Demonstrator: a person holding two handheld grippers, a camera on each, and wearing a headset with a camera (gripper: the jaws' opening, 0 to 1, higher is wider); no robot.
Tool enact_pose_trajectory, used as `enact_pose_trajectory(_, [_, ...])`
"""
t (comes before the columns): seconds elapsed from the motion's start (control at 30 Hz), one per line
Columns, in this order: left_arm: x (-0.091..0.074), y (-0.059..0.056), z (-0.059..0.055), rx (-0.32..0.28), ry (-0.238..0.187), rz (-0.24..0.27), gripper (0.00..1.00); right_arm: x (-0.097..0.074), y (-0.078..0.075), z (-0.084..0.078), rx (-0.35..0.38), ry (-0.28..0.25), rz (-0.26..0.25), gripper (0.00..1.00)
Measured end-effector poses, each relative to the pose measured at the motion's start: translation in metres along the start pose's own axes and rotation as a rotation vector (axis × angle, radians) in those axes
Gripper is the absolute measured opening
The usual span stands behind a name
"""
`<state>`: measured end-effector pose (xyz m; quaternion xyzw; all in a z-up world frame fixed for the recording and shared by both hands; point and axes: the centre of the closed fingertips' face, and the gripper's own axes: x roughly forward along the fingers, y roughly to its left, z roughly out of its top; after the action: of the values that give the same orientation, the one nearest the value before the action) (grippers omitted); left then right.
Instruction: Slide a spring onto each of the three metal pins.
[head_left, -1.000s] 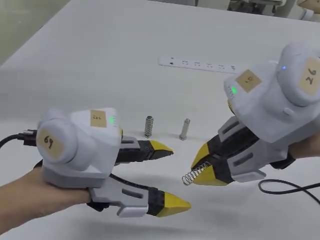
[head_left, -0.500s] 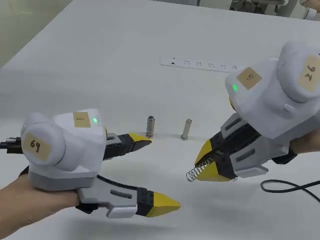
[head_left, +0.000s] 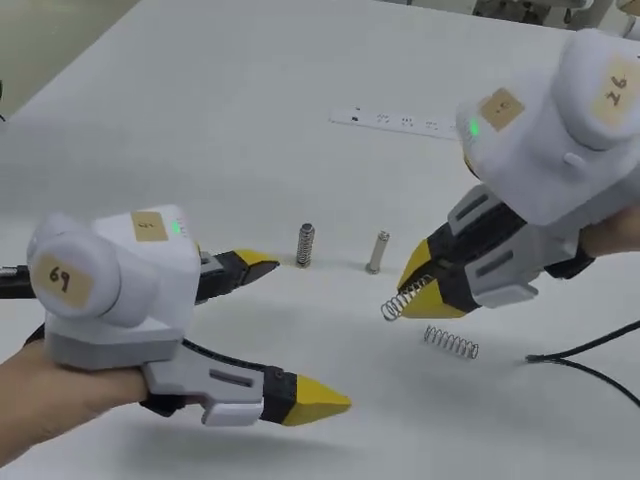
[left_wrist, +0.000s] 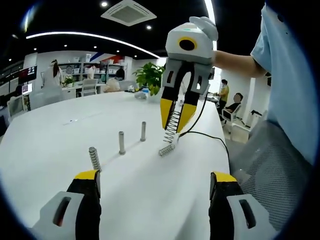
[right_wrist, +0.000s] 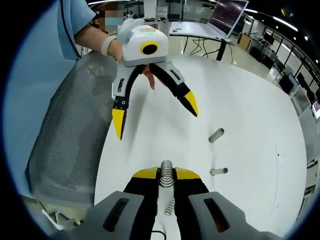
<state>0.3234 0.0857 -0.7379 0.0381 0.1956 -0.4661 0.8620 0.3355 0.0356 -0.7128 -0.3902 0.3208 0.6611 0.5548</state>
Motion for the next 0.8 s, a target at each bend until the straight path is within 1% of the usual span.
enact_pose_trajectory(0.17, [-0.002, 0.004, -0.004, -0.020, -0.001, 0.013, 0.90, -0.004, -0.016, -0.001, -0.008, 0.020, -0.014, 0.08])
enact_pose_trajectory(0.27, [-0.003, 0.006, -0.005, -0.022, -0.003, 0.019, 0.92, -0.009, -0.031, -0.001, -0.003, 0.025, -0.032, 0.08])
enact_pose_trajectory(0.33, [-0.003, 0.008, -0.006, -0.014, 0.001, 0.027, 0.93, -0.010, -0.038, -0.002, -0.007, 0.034, -0.042, 0.08])
enact_pose_trajectory(0.4, [-0.004, 0.010, -0.007, -0.014, 0.001, 0.028, 0.94, -0.012, -0.047, -0.003, -0.010, 0.045, -0.053, 0.08])
enact_pose_trajectory(0.43, [-0.004, 0.011, -0.007, -0.016, -0.001, 0.032, 0.94, -0.012, -0.053, -0.006, -0.020, 0.061, -0.062, 0.08])
enact_pose_trajectory(0.5, [-0.004, 0.011, -0.008, -0.014, -0.002, 0.031, 0.95, -0.012, -0.056, -0.005, -0.019, 0.062, -0.061, 0.08])
enact_pose_trajectory(0.57, [-0.004, 0.013, -0.009, -0.008, 0.003, 0.034, 0.96, -0.011, -0.061, -0.008, -0.040, 0.089, -0.062, 0.08])
enact_pose_trajectory(0.8, [-0.004, 0.015, -0.013, -0.007, 0.012, 0.040, 0.96, -0.008, -0.067, -0.011, -0.042, 0.112, -0.046, 0.08])
